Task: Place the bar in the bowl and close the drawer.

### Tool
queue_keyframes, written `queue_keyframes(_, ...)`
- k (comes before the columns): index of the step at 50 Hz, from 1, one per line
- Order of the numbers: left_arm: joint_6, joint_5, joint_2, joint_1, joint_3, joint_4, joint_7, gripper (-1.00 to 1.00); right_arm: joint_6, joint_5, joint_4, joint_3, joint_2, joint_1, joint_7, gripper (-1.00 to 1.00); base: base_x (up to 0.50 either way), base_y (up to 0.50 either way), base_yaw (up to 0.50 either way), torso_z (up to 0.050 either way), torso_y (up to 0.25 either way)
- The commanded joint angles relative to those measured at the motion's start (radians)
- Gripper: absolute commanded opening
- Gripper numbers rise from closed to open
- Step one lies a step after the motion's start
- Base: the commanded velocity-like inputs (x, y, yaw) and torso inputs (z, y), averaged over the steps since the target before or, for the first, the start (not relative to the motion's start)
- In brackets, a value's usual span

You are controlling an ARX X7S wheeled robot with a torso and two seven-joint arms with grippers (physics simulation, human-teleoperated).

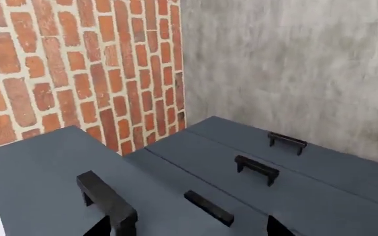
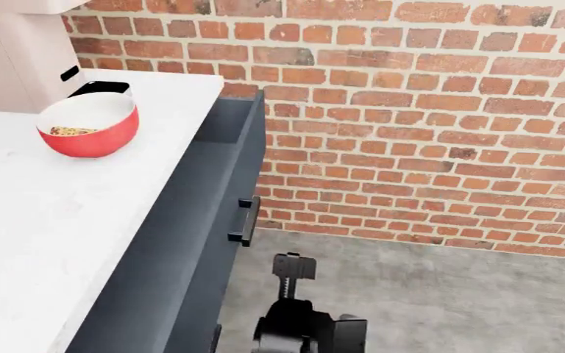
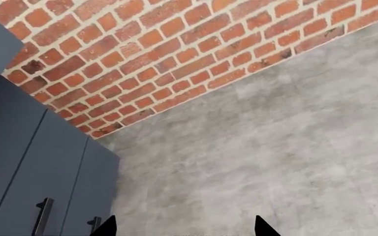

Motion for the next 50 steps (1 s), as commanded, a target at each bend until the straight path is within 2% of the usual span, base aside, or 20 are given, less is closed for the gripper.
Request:
queue_keyframes(1,0.046,0.953,0.0,0.14,-0.018,-0.158,0.719,1.0,-0.01,0.134,0.002,-0.118,-0.003,-0.003,-0.02,1.0,0.0,0.0,0.0,0.0,0.0)
queue_keyframes(5,0.067,1.014,0.0,0.135,-0.026,-0.197,0.769,1.0,-0.017,0.2,0.002,-0.182,-0.004,0.001,-0.029,1.0,0.0,0.0,0.0,0.0,0.0)
queue_keyframes(17,0.156,1.038,0.0,0.165,-0.066,-0.296,0.772,1.0,-0.034,0.405,0.002,-0.378,-0.011,0.015,-0.061,1.0,0.0,0.0,0.0,0.0,0.0)
queue_keyframes(32,0.185,1.013,0.0,0.185,-0.093,-0.406,0.772,1.0,-0.051,0.675,0.002,-0.634,-0.027,0.03,-0.104,1.0,0.0,0.0,0.0,0.0,0.0)
queue_keyframes(38,0.192,0.981,0.0,0.175,-0.086,-0.458,0.772,1.0,-0.052,0.733,0.002,-0.686,-0.032,0.028,-0.113,1.0,0.0,0.0,0.0,0.0,0.0)
queue_keyframes(50,0.301,1.027,0.0,0.191,-0.135,-0.557,0.772,1.0,-0.049,0.782,0.002,-0.729,-0.036,0.026,-0.119,1.0,0.0,0.0,0.0,0.0,0.0)
